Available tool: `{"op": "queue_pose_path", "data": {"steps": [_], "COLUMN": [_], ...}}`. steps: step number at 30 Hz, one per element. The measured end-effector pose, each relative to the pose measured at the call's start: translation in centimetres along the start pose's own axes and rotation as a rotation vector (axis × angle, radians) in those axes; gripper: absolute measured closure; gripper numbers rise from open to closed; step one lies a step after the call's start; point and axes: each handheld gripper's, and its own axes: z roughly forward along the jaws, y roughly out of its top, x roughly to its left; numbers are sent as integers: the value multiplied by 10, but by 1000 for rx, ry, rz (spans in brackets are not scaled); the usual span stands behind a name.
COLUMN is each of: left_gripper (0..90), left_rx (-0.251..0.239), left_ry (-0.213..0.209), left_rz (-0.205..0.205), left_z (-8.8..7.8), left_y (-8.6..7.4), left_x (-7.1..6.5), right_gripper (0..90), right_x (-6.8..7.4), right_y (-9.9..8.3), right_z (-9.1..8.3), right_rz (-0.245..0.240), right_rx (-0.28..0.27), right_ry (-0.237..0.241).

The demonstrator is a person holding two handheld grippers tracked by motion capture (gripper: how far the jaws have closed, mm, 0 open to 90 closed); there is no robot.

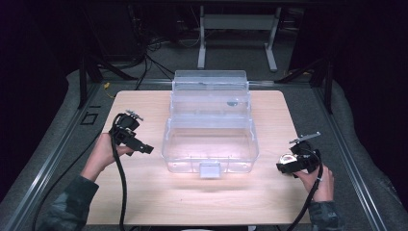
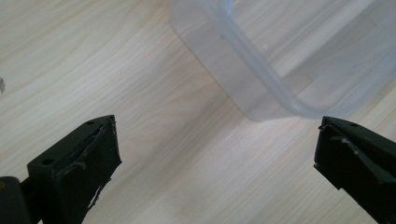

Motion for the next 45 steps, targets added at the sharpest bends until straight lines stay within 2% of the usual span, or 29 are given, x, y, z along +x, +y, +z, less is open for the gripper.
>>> {"op": "queue_pose_path", "data": {"steps": [1,2,3,4,5,6,7,9,18,24,32,37,38,41,45], "left_gripper": [1,2,2,1,1,2,1,1,1,1,1,1,1,1,1], "left_rx": [-3,2,8,8,10,20,21,29,24,30,40,27,26,8,15], "left_ry": [1,6,4,6,12,16,15,21,2,6,10,21,21,27,35], "left_rz": [-4,-10,-15,-17,-24,-26,-31,-43,-70,-77,-85,-88,-83,-66,-72], "left_z": [0,0,0,1,2,3,3,5,12,14,15,10,9,8,9], "left_y": [-3,-9,-13,-16,-20,-24,-28,-37,-50,-56,-64,-64,-64,-65,-67], "left_x": [1,4,6,7,9,11,13,16,22,25,27,28,28,28,30], "right_gripper": [0,0,0,0,0,0,0,0,79,190,200,200,199,200,200], "right_x": [-2,-4,-5,-7,-11,-11,-14,-19,-24,-25,-27,-26,-24,-22,-20], "right_y": [2,4,6,7,8,10,10,12,20,22,22,22,24,28,32], "right_z": [3,6,10,14,17,20,24,32,46,56,55,44,40,30,23], "right_rz": [8,6,1,6,11,9,13,20,7,0,4,8,0,-16,-28], "right_rx": [18,27,54,66,76,101,109,154,241,306,302,282,276,266,266], "right_ry": [-27,11,-36,-33,33,-36,-18,-13,-13,-21,-9,8,-12,-14,-17]}}
